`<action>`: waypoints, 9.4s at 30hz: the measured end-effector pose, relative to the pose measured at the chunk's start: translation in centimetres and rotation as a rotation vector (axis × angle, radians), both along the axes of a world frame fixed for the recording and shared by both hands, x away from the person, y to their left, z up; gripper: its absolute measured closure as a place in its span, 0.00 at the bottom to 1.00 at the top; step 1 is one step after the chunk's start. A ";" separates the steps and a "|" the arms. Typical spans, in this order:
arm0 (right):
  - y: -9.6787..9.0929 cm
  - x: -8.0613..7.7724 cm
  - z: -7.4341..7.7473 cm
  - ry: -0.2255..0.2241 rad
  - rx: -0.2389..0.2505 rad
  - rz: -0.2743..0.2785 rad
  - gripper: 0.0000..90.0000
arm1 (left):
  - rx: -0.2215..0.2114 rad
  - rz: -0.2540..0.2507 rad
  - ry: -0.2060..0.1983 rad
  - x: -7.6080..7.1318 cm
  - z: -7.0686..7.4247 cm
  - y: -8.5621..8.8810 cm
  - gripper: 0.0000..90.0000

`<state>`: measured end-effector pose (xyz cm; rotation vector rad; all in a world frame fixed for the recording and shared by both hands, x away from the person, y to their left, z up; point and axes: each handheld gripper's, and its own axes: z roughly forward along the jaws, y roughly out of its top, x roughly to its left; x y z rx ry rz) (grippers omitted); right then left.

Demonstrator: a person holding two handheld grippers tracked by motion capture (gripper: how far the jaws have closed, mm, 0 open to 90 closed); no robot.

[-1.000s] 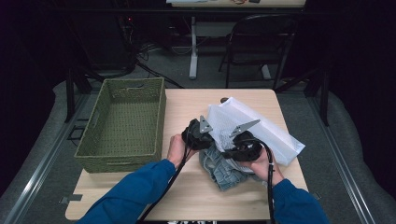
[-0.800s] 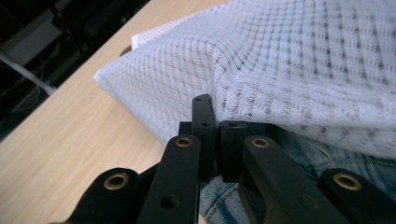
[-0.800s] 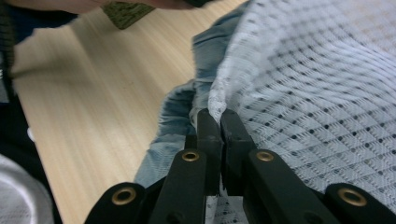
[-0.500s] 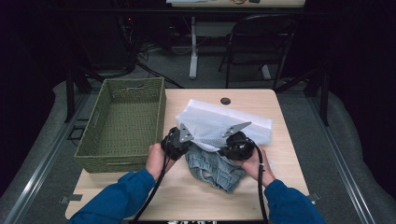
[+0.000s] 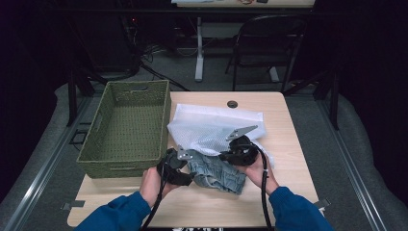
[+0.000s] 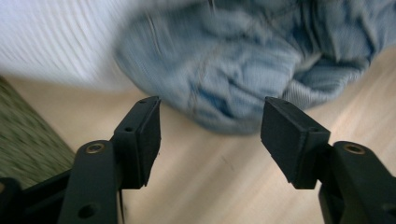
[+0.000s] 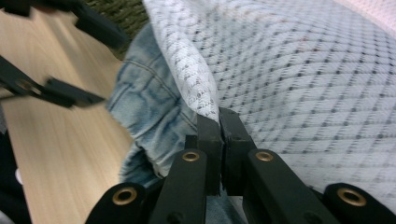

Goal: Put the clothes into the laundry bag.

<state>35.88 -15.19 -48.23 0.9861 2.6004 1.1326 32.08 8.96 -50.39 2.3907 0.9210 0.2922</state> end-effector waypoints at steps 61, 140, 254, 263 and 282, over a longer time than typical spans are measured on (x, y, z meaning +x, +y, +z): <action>0.1 -0.3 1.1 -0.029 0.039 0.019 0.99 | -0.222 -0.043 -0.113 5.0 -2.8 -2.8 0.71; 1.2 -0.6 3.1 -0.094 0.095 0.042 0.99 | -0.263 -0.071 -0.177 2.2 -2.5 -4.8 0.84; -3.2 1.5 -2.5 0.093 -0.253 0.054 0.99 | -0.061 -0.119 -0.030 4.9 -5.5 -3.5 1.00; -1.3 -0.4 -1.2 0.020 -0.236 0.118 0.98 | -0.077 -0.094 0.031 3.1 -5.6 -2.2 0.98; 2.6 4.5 -3.5 -0.237 -0.509 -0.086 1.00 | -0.042 -0.143 0.067 2.7 -5.7 -0.7 1.00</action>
